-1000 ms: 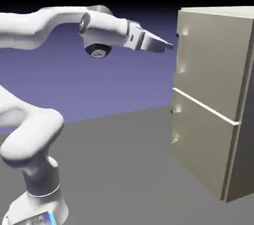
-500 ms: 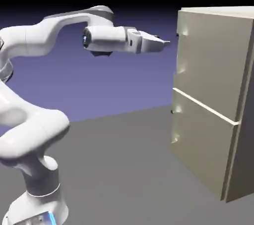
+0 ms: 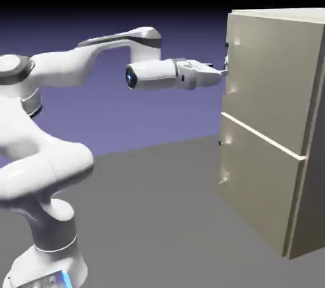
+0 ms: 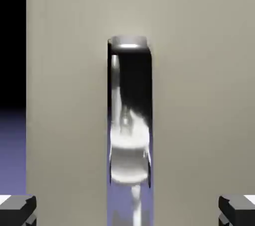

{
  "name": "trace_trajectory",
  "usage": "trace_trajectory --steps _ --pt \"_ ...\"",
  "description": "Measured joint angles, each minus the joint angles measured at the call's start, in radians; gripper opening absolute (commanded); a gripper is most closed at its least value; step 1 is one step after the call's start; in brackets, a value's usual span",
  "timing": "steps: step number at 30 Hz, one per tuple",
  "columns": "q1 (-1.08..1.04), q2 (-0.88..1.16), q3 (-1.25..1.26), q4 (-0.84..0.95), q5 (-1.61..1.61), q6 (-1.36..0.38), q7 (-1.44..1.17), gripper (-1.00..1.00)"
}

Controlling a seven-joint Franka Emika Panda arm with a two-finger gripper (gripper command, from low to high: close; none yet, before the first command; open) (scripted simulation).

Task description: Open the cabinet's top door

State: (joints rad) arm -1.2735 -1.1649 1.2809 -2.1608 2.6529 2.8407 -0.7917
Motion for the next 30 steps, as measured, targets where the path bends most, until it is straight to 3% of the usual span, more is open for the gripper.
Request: trace_trajectory --steps 1,4,19,30 --pt "-0.025 0.003 0.011 0.02 0.003 -0.003 0.001 -1.0" --pt "0.003 0.003 -0.008 -0.015 0.001 -0.036 -0.008 -1.0" --pt "0.402 -0.008 -0.427 -0.543 -0.237 -0.617 -0.113 -1.0" --pt "0.419 0.025 -0.826 -0.714 -0.627 -1.084 -0.186 -1.0"
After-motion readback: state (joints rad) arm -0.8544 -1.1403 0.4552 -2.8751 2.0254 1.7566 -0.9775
